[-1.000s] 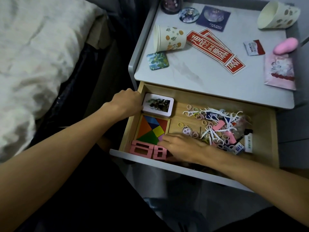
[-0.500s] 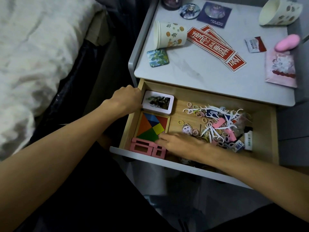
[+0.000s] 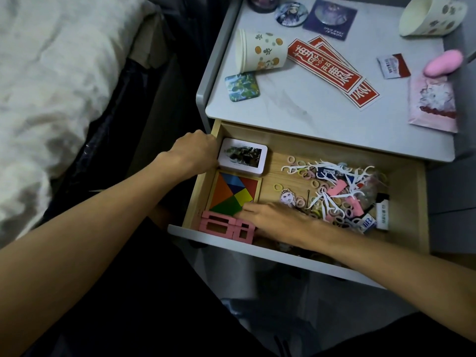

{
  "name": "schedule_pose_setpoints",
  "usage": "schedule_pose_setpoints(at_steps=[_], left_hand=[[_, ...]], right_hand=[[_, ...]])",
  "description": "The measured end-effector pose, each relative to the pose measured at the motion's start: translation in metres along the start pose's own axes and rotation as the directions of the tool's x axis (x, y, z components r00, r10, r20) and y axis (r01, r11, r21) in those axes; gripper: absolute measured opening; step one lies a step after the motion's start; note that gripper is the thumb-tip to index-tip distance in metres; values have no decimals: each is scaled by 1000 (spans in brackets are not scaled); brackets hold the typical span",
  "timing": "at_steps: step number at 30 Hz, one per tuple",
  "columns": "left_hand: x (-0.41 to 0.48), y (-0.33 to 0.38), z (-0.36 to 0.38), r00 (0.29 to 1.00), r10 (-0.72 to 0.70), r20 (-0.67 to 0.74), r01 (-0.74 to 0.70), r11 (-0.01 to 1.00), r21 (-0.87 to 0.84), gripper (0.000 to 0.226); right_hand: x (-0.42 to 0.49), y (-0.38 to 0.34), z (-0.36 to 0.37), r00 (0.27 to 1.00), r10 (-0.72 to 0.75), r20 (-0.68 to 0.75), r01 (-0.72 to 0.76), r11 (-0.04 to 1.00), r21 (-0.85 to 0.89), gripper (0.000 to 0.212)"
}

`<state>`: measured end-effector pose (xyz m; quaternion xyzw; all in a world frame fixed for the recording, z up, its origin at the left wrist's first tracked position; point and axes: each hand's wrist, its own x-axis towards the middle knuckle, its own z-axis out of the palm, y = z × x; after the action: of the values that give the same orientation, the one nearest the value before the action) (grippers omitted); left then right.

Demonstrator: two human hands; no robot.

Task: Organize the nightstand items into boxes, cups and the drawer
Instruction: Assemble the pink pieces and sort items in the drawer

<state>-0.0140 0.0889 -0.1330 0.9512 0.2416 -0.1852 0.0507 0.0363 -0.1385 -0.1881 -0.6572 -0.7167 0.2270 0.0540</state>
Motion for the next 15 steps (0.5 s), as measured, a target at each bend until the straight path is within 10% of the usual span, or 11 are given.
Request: schedule_pose_setpoints(at_steps=[15], left_hand=[[-2, 1, -2, 999, 33, 13, -33, 999, -5, 18]], right_hand=[[2, 0, -6, 1000, 24, 6, -24, 996, 86, 54]])
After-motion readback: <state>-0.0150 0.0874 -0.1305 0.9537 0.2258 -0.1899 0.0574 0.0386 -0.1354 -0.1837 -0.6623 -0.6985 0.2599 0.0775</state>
